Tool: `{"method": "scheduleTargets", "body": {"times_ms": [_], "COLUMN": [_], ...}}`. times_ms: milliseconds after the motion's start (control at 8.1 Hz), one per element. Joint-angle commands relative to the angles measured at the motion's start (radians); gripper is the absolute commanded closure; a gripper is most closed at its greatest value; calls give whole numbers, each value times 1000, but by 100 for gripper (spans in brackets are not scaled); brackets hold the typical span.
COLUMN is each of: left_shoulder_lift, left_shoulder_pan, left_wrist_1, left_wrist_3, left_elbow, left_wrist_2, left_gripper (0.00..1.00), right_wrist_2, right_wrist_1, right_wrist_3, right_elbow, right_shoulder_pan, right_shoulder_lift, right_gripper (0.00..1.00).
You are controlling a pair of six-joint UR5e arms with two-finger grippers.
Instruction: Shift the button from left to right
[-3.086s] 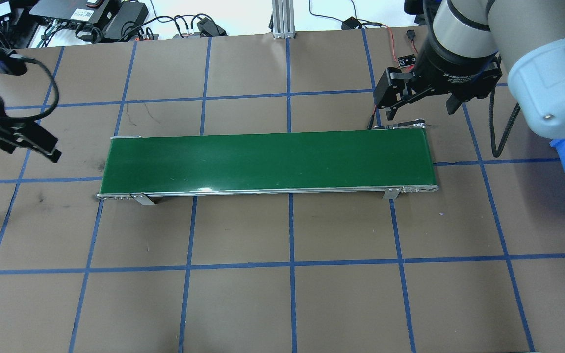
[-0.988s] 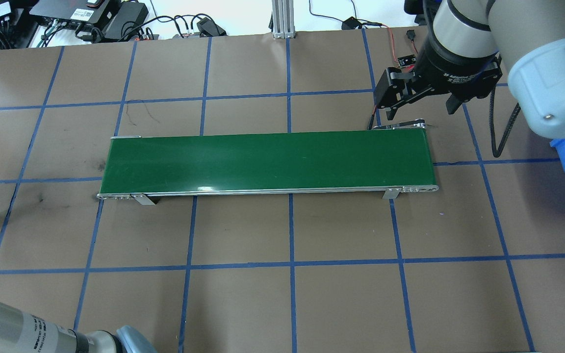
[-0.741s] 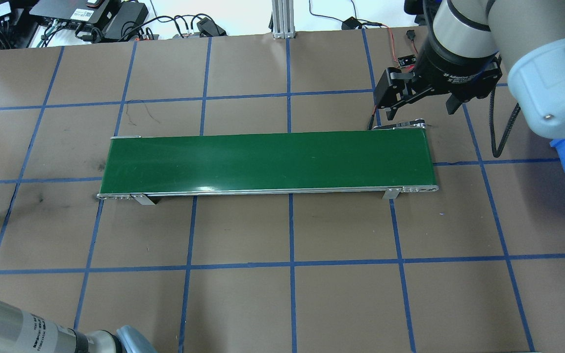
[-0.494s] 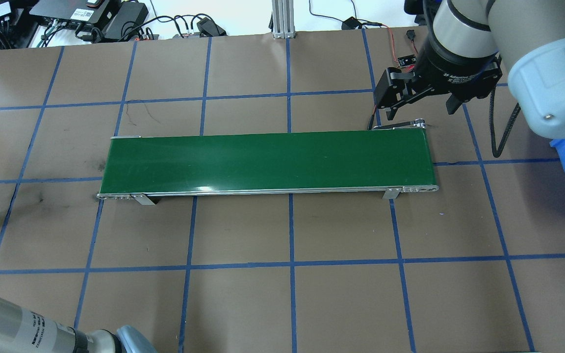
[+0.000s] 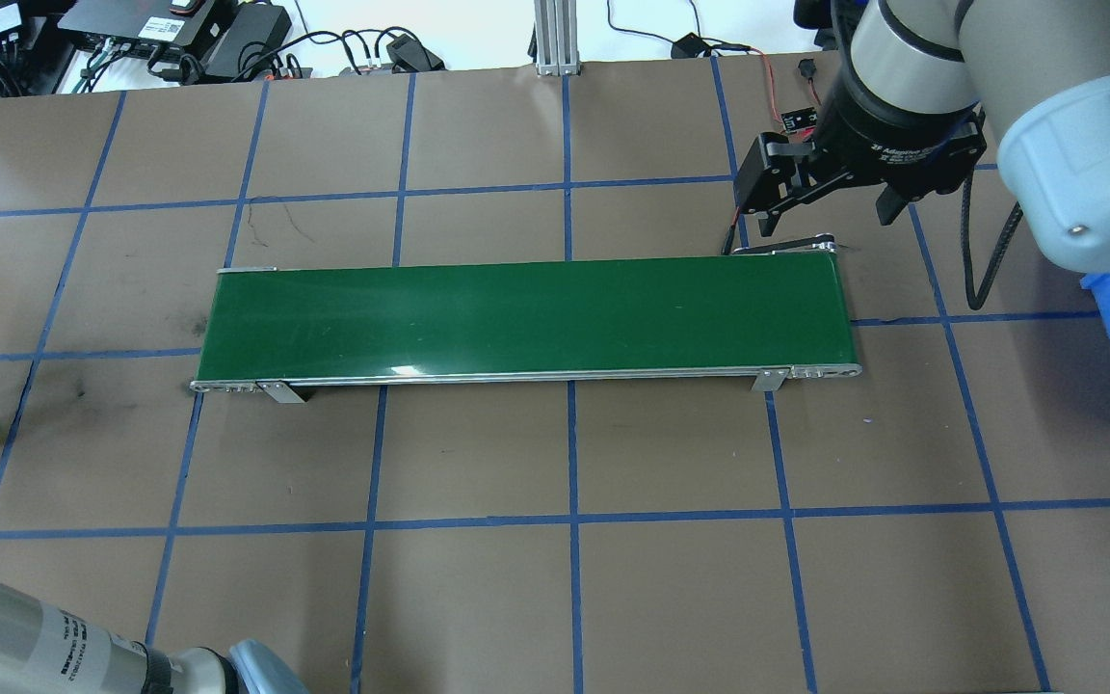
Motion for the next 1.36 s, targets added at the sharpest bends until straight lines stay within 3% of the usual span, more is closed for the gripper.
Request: {"method": "scheduleTargets", "body": {"times_ms": [0,123,370,741,988,1235], "left_shoulder_lift": [-1,-1,8,106,241,365], "left_shoulder_pan": [0,0,0,-19,-99,-218], "left_wrist_1": [0,0,-3,-36,-266,-362], "left_wrist_3": [0,2,-4,-39,-220,-405], "left_elbow": [-2,-2,-2,-7,1,2], "left_wrist_2": [1,1,12,13,6,-46], "left_gripper": [82,99,100,100,100,100], "right_wrist_2": [0,0,0,-1,-1,-1], "right_wrist_1": [0,0,-2,0,0,0], "right_wrist_3": [0,0,2,0,0,0], "right_elbow": [0,0,0,0,0,0], "right_shoulder_pan": [0,0,2,0,0,0], "right_shoulder_lift": [0,0,0,0,0,0], "right_gripper": [0,0,0,0,0,0]}}
